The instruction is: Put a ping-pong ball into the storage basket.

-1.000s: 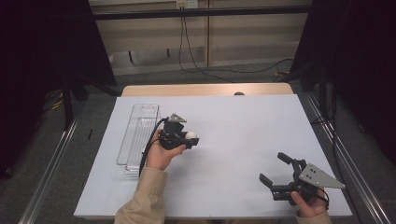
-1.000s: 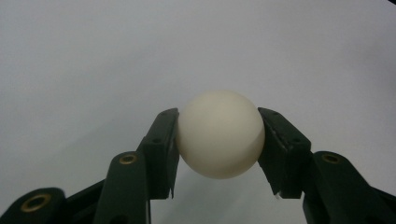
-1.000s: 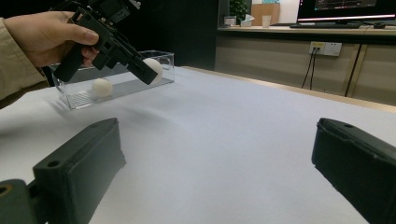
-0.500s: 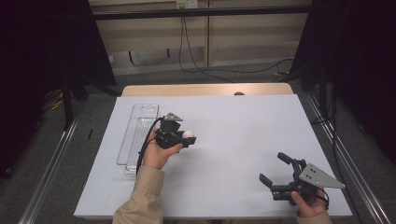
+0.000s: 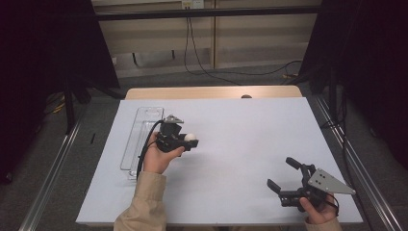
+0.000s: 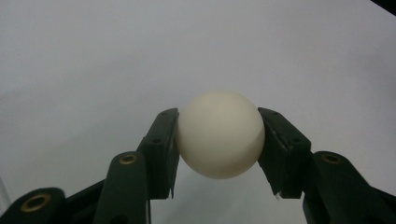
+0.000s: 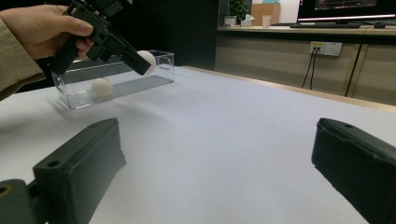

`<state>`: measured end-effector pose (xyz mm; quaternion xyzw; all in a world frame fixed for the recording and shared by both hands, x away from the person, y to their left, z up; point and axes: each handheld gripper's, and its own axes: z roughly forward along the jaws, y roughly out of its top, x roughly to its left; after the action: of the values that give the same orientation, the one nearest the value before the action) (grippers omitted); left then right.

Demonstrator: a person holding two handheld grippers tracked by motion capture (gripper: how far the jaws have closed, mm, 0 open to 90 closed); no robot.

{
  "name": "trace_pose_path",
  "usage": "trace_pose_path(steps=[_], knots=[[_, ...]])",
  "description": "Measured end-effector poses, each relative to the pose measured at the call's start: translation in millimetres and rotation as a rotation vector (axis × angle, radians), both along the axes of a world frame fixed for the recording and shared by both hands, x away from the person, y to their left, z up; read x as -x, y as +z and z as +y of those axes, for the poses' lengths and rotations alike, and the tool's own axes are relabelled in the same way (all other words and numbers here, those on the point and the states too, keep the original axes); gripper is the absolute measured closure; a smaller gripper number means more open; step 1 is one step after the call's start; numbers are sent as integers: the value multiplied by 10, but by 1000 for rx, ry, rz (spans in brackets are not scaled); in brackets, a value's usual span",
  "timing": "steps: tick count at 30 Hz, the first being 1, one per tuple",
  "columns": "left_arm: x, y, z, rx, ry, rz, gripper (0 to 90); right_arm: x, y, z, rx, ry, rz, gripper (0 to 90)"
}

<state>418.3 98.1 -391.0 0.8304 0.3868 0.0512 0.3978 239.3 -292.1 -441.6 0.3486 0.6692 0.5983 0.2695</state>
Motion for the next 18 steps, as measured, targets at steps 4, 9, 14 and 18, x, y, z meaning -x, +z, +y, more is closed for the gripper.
trace_pose_path(steps=[4, 9, 14, 18], knots=[[-3, 13, 28, -8, 0, 2, 511, 0, 0, 1, 1, 0, -1, 11], [-5, 23, 51, -8, 1, -1, 511, 1, 1, 1, 1, 0, 0, 11], [-7, 31, 78, -11, 2, 3, 511, 1, 1, 1, 2, 0, -1, 11], [-6, 45, 110, 0, 18, -3, 511, 2, 1, 0, 2, 0, -1, 11]])
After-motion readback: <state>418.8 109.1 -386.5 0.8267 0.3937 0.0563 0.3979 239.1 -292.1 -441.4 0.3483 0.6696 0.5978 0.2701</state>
